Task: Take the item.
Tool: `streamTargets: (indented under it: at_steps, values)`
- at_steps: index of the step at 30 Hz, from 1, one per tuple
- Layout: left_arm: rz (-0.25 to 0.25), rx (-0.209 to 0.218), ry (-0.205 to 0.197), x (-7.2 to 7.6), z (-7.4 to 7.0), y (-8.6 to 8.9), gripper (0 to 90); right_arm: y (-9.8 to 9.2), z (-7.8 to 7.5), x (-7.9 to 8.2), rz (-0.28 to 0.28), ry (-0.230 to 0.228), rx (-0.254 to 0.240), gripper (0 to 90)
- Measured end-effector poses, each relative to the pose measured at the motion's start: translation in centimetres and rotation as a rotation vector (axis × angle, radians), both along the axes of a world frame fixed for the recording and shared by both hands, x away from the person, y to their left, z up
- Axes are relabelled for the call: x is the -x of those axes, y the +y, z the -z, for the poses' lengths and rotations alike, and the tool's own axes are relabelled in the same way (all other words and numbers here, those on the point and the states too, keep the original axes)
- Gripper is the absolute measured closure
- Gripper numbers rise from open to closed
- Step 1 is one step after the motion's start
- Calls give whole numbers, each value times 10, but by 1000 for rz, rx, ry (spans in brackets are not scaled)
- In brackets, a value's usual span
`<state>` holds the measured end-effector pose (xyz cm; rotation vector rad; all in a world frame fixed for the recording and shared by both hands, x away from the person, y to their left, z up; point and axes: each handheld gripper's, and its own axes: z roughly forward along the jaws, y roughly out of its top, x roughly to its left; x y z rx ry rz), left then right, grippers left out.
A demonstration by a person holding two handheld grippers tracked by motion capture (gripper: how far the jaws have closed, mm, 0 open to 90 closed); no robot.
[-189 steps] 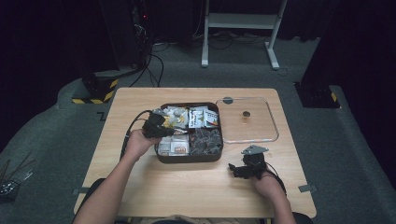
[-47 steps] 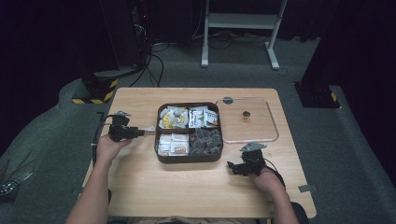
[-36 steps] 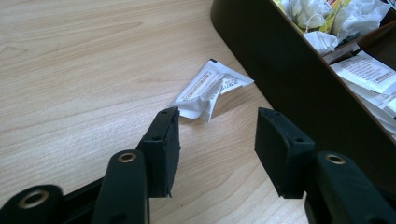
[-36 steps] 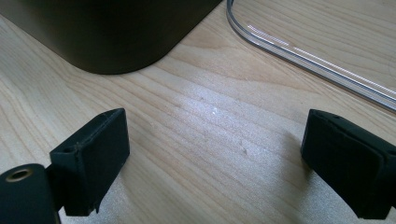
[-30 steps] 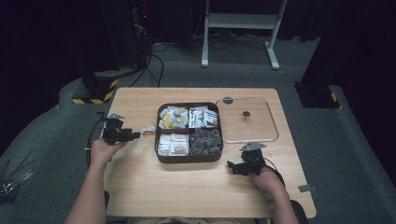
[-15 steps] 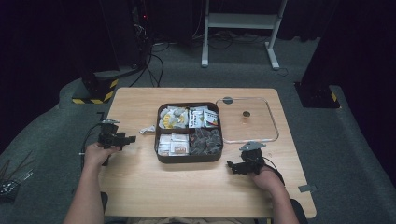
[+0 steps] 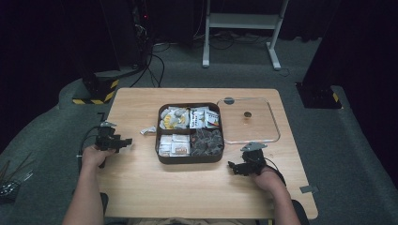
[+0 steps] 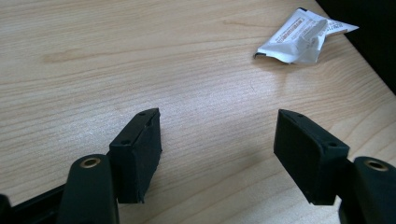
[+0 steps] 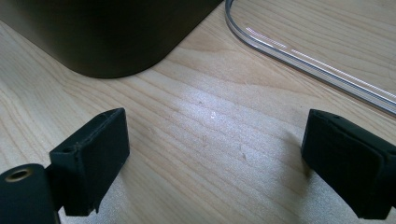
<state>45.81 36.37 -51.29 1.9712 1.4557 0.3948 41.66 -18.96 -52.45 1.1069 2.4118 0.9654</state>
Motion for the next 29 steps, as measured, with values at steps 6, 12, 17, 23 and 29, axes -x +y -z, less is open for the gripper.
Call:
streamTargets:
  at_steps: [6, 12, 17, 23, 29]
  values:
    - [-4, -44, -71, 1, 7, 1, 258, 0, 0, 0, 1, 0, 0, 76]
    - [-3, -62, -119, 3, 13, 0, 199, 0, 0, 0, 1, -1, 1, 76]
    - [-6, -89, -149, 3, 16, -4, 163, 0, 0, 0, 1, -1, 1, 76]
    - [-47, -93, -141, 2, 16, -5, 147, 0, 0, 0, 1, -1, 1, 76]
    - [-113, -109, -127, 0, 16, -10, 123, 0, 0, 0, 0, 0, -1, 76]
